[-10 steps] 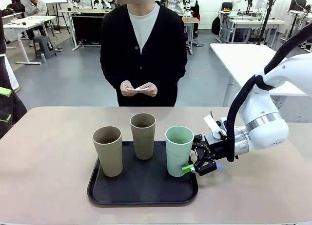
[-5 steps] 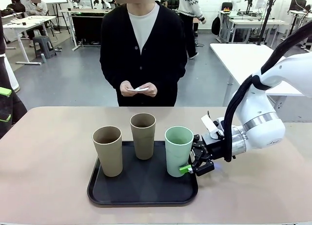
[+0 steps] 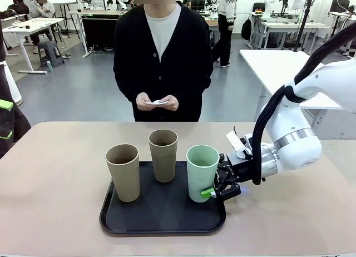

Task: Place coasters on the table and set cups on them.
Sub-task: Pick up one Reusable plastic cup and place it on a coaster set by the human.

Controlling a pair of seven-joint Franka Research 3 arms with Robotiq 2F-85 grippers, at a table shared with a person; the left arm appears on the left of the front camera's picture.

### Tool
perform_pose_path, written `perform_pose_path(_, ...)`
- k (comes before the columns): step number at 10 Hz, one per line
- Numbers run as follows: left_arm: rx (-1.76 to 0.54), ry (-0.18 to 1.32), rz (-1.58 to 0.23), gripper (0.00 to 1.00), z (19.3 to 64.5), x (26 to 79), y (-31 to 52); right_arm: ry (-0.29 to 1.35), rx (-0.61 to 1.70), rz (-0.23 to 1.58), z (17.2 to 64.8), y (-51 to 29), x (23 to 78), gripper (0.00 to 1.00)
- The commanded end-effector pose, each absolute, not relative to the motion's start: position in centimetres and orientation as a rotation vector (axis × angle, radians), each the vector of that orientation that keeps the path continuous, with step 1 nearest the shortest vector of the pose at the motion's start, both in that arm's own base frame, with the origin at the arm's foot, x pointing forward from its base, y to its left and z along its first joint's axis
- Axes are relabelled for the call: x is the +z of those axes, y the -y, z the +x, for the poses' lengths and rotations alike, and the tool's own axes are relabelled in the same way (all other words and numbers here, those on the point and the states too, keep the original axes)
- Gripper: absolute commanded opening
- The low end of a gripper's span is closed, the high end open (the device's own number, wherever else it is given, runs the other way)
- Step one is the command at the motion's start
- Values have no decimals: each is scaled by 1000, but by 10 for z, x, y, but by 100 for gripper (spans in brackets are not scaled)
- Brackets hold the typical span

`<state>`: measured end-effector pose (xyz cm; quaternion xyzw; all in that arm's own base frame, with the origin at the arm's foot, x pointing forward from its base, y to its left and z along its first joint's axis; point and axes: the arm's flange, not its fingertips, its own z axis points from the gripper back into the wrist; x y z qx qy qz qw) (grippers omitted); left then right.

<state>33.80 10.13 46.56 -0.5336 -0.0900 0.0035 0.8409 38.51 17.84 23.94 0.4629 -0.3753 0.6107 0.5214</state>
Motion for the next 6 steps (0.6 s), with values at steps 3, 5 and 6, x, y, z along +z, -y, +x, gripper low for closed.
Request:
perform_pose_path(3, 3, 197, -1135, 100, 338, 467, -102, 914, 1461, 1100, 388, -183, 237, 35)
perform_pose_path(5, 3, 197, -1135, 100, 338, 467, -102, 909, 1464, 1101, 388, -183, 237, 0)
perform_pose_path(6, 3, 197, -1135, 100, 338, 467, -102, 909, 1462, 1100, 388, -181, 237, 0)
